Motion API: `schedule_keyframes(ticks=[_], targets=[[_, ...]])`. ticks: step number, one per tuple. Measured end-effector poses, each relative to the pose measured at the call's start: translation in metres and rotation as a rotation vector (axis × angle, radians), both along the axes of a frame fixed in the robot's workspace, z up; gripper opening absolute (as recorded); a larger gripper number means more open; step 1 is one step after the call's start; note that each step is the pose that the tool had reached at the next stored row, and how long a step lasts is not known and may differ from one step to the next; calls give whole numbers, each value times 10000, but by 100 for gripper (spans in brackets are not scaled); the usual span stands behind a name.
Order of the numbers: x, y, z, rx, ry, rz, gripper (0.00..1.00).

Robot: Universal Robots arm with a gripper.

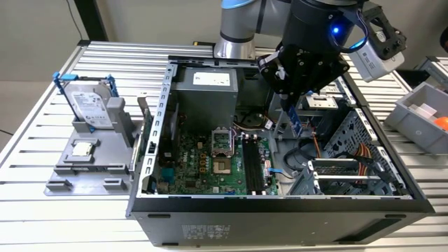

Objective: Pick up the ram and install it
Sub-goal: 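Insert the ram into the slot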

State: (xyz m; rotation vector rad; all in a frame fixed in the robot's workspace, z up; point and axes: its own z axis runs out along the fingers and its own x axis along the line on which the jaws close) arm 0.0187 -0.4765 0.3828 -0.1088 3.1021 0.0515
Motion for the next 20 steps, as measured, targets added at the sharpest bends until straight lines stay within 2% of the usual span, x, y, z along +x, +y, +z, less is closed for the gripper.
schedule_keyframes(ticks=[20], targets=[[0, 0, -10, -4, 0, -4, 0]])
